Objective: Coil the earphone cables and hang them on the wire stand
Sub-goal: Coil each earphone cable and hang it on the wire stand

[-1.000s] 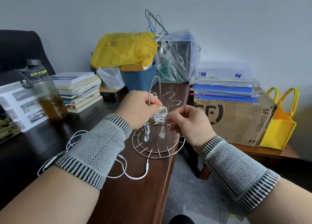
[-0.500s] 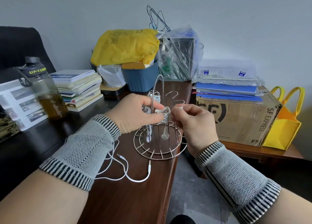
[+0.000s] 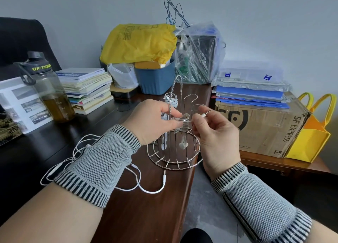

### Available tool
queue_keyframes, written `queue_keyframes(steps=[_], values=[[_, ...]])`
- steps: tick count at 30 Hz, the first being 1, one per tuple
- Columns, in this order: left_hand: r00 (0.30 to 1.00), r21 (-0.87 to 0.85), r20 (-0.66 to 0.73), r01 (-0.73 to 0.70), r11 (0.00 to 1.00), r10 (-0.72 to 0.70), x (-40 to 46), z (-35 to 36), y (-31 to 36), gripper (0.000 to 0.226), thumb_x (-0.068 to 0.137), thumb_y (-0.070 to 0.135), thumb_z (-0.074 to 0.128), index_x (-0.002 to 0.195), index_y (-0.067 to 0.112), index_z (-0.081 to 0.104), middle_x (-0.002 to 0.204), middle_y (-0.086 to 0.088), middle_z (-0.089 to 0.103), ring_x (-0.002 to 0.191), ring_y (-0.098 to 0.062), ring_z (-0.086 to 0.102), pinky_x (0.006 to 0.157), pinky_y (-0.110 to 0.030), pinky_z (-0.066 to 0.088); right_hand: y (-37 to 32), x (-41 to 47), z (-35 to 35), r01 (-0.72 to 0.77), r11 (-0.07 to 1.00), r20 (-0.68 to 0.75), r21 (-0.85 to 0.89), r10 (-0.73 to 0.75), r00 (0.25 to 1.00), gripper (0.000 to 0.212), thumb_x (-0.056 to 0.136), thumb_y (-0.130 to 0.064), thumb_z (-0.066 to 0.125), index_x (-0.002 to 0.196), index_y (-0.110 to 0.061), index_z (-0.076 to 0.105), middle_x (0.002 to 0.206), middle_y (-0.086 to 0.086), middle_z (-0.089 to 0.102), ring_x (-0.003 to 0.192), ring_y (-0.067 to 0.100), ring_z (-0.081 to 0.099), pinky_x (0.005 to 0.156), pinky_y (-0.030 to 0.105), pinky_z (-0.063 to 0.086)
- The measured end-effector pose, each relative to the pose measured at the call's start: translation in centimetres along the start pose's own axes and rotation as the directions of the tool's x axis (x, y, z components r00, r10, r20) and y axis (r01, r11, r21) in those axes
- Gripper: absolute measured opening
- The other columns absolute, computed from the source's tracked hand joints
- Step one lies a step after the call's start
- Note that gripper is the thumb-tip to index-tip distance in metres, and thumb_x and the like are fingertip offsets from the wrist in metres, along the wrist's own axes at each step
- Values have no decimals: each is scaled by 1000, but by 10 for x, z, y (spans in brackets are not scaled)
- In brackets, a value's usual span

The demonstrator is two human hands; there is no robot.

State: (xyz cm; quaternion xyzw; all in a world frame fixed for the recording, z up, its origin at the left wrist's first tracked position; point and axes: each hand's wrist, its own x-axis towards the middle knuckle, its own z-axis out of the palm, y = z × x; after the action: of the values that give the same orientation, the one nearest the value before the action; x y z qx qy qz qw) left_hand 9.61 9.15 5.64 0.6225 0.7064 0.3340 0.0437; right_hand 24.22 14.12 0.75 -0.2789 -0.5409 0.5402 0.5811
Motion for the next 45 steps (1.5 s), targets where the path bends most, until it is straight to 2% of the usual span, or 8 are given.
queue_keyframes(steps=[6,9,11,15,24,33,39,45], values=[[999,-28,-30,9,1000,-10,-2,3,-1,16,74,41,80,72,40,64,91,14,69,94,-6,62,91,-34,50,3,-2,-3,70,987,-16,-148,-74,997,19,92,-12,62,77,-22,69,65,4,64,58,16,56,63,33,51],[1000,-37,-27,11,999,-12,-1,5,0,17,74,40,80,71,41,64,92,14,69,94,-7,62,91,-33,50,8,-6,-5,242,892,73,-382,-232,970,16,95,-11,56,87,-7,70,73,13,67,64,26,59,65,37,53],[999,-41,-32,16,999,-17,-1,5,0,17,75,40,80,72,41,63,92,13,69,94,-8,62,90,-33,50,8,-7,-6,278,833,90,-478,-268,959,18,92,-14,61,107,-10,70,82,-3,68,72,12,63,74,31,55],[1000,-34,-19,10,999,-11,-2,4,0,17,77,37,79,74,42,63,92,18,65,95,-7,61,90,-30,49,6,-5,-13,283,809,79,-516,-284,956,17,84,-18,72,98,-22,64,67,-15,62,62,-2,59,60,7,45],[1000,-15,9,1,1000,-1,-3,1,0,16,77,33,79,78,39,64,90,20,64,87,3,57,78,-18,40,6,-10,-14,430,678,213,-596,-383,899,9,84,-12,72,91,-16,76,75,-11,68,66,-2,62,67,5,49],[1000,-39,1,-2,999,2,2,3,-1,14,76,32,81,76,38,68,87,14,69,88,-5,62,87,-32,52,-13,3,-4,310,734,146,-605,-280,949,22,79,-21,75,64,-28,60,59,-16,59,60,-2,57,55,7,42],[1000,-48,5,1,999,-1,2,3,-3,18,77,31,80,73,40,65,85,16,67,87,-6,61,87,-32,52,-15,1,-5,366,682,197,-633,-315,928,13,81,-18,73,76,-25,63,62,-18,59,63,0,60,59,3,42],[1000,-35,-18,2,999,-3,4,5,-3,13,75,34,81,75,37,69,85,11,69,88,-8,63,85,-31,52,-33,14,-9,280,714,356,-641,-47,933,23,84,-13,69,104,-25,66,73,-10,69,64,3,64,66,18,51]])
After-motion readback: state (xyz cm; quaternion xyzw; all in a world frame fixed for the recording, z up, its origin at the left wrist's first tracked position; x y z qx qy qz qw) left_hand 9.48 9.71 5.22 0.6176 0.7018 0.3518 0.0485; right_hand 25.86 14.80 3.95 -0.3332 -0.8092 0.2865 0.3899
